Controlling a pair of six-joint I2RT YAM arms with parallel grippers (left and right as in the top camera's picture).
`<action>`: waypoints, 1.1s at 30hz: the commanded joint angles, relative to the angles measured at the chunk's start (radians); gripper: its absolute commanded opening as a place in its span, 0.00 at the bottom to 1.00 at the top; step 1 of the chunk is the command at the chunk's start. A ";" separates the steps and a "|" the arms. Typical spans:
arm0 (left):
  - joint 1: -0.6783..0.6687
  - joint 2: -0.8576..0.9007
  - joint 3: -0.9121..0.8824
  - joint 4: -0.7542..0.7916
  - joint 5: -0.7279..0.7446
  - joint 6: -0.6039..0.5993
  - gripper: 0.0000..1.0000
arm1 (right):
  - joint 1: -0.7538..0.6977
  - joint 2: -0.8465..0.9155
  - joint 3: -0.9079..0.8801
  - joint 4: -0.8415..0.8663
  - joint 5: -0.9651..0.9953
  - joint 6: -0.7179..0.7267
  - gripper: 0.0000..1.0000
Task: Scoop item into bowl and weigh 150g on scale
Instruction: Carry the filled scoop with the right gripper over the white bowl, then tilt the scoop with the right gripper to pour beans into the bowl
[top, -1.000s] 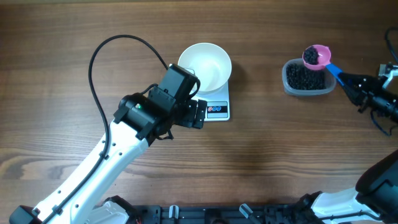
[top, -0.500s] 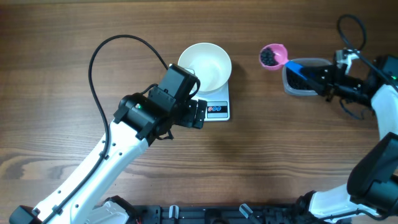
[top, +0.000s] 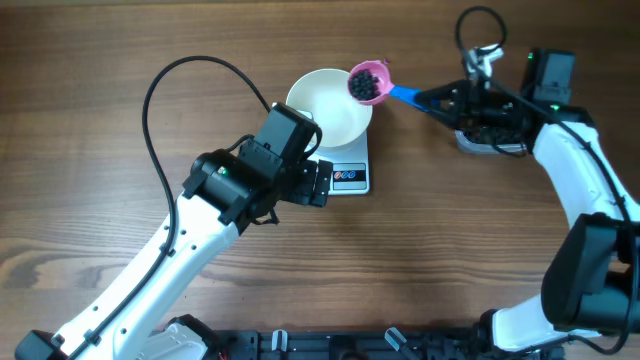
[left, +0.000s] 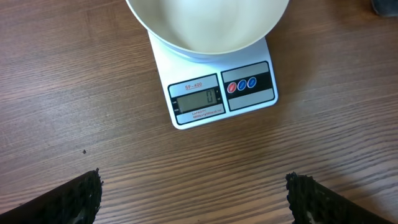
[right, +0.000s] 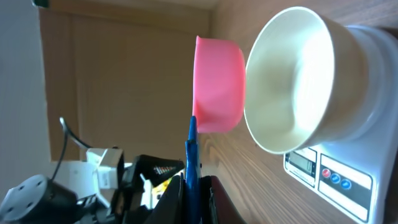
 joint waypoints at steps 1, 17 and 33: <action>-0.005 0.002 0.016 0.000 0.002 -0.010 1.00 | 0.064 0.014 0.005 0.079 0.072 -0.013 0.04; -0.005 0.002 0.017 0.000 0.002 -0.010 1.00 | 0.214 -0.146 0.007 0.072 0.526 -0.319 0.04; -0.005 0.001 0.016 0.000 0.002 -0.010 1.00 | 0.411 -0.200 0.007 0.003 0.911 -0.833 0.04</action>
